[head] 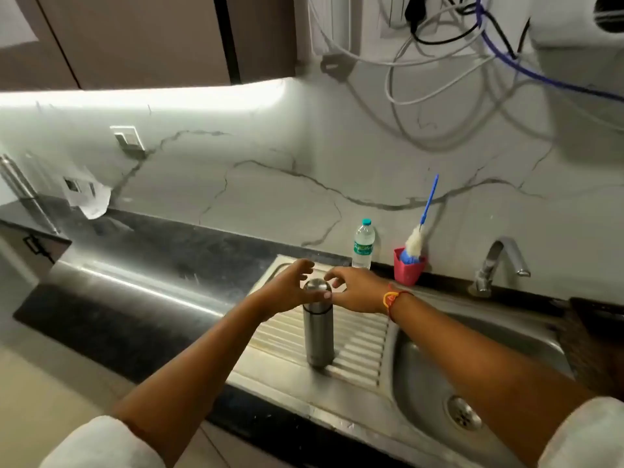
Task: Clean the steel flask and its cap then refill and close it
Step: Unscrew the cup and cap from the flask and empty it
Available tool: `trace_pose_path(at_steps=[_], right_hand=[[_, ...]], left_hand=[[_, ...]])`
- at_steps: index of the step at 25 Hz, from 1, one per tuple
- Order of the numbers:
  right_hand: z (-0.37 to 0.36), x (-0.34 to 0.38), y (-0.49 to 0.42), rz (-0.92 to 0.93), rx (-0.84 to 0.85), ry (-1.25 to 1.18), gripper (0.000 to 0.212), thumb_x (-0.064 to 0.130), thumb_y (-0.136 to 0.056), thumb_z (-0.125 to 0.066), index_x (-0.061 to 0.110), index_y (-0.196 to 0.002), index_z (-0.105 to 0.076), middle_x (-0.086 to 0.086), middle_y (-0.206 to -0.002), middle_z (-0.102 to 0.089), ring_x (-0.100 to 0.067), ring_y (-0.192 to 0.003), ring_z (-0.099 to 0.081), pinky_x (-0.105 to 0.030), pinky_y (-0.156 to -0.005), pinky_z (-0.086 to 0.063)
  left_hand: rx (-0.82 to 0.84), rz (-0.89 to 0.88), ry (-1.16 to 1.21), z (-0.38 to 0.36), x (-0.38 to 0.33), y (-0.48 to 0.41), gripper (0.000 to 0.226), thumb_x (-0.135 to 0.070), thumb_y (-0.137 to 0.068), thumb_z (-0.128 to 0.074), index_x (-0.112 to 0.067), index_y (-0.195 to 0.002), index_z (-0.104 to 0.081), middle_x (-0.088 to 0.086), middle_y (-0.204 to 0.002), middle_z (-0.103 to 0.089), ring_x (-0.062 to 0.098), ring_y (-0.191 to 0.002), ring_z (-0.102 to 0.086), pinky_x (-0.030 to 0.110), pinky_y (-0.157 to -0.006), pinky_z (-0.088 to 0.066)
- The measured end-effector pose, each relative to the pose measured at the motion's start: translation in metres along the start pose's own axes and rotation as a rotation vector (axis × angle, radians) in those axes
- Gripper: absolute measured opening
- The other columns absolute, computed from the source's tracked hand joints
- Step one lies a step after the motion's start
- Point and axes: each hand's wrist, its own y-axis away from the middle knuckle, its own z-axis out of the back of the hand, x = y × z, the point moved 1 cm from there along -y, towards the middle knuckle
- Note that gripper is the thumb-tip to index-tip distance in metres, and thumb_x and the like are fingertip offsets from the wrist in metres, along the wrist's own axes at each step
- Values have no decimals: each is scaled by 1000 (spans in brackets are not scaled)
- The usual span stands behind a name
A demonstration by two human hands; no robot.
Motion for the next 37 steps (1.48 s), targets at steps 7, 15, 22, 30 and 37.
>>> trace_pose_path(at_steps=[7, 15, 22, 30, 37], right_hand=[[-24, 7, -12, 34, -77, 103, 51, 54, -78, -66, 30, -121, -52, 4, -111, -64, -16, -94, -61, -35, -81, -54], [-33, 32, -37, -65, -111, 539, 66, 73, -75, -53, 21, -116, -56, -6, -108, -66, -25, -94, -62, -38, -78, -54], [-47, 38, -42, -136, -182, 648, 74, 82, -78, -42, 22, -118, -60, -5, -109, -69, -26, -99, -63, -36, -76, -50], [-41, 37, -43, -46, 1, 533, 58, 69, -81, -56, 22, -115, -57, -1, -99, -65, -18, -84, -57, -30, -72, -51], [-35, 37, -51, -5, 120, 584, 55, 62, -82, -63, 23, -119, -54, 2, -96, -61, -18, -87, -58, -28, -72, -50]], left_hand=[[48, -42, -8, -17, 37, 1, 71, -27, -71, -93, -18, -129, -53, -1, -115, -63, 19, -108, -63, 45, -97, -56], [-76, 39, 194, -41, 59, -4, 62, -22, -66, -95, -23, -120, -64, -6, -107, -73, 15, -102, -68, 28, -83, -57], [-77, 56, 267, -46, 80, -6, 47, -27, -65, -94, -24, -106, -71, -7, -99, -75, 13, -98, -69, 31, -82, -58], [15, 22, 231, -43, 79, -12, 49, -25, -68, -94, -30, -105, -63, -7, -96, -72, 10, -90, -69, 22, -72, -55], [74, 3, 251, -44, 80, -16, 50, -18, -68, -93, -26, -108, -64, -6, -94, -71, 7, -87, -67, 18, -69, -52]])
